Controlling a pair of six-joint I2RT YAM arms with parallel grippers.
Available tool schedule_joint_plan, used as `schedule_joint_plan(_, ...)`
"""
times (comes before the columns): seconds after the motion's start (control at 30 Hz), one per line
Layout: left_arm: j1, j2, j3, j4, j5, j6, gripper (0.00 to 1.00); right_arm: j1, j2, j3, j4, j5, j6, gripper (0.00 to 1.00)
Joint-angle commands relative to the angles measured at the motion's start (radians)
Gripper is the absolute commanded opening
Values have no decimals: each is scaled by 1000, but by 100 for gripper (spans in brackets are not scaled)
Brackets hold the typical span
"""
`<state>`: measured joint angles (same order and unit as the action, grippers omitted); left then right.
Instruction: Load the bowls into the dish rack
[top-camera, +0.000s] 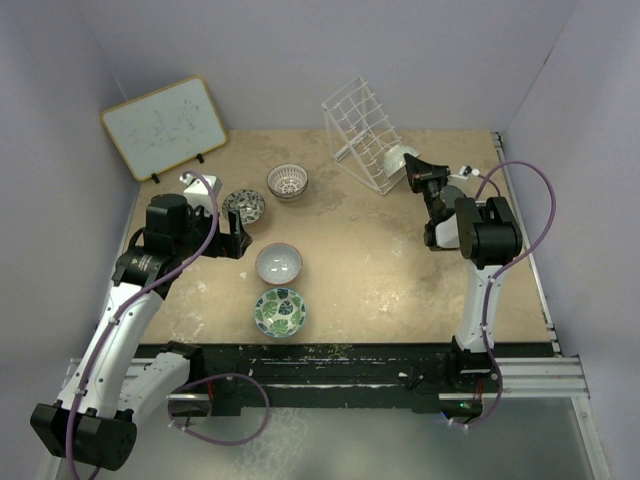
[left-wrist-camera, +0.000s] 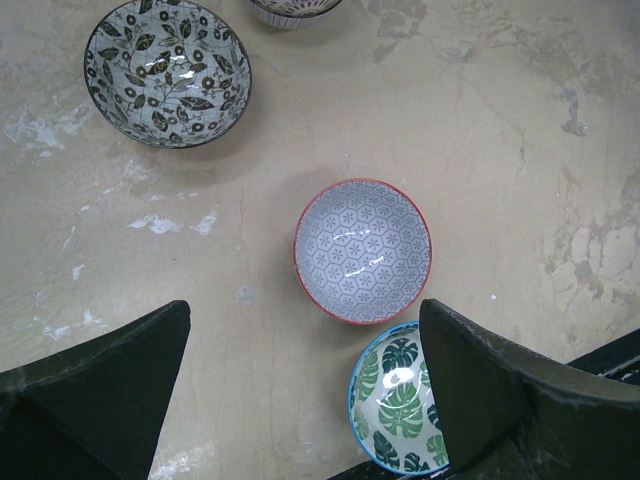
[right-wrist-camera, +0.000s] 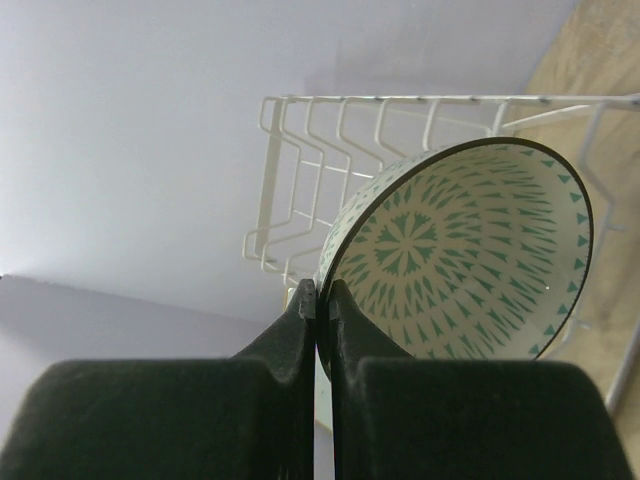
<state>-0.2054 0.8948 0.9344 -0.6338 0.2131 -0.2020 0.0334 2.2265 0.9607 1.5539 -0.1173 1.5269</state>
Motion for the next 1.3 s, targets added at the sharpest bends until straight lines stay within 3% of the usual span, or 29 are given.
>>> schedule_joint_plan(0.0, -5, 1, 1, 54, 12, -11, 99, 5, 0, 64, 381, -7, 24, 0)
schedule_joint_plan(0.33, -5, 14, 3, 61, 18, -16, 99, 5, 19, 114, 380, -30, 55, 0)
schedule_joint_plan(0.57, -5, 0, -1, 51, 17, -16, 99, 5, 131, 197, 380, -81, 127, 0)
schedule_joint_plan(1.27, -5, -2, 1, 57, 24, -15, 99, 0, 271, 198, 381, -146, 202, 4)
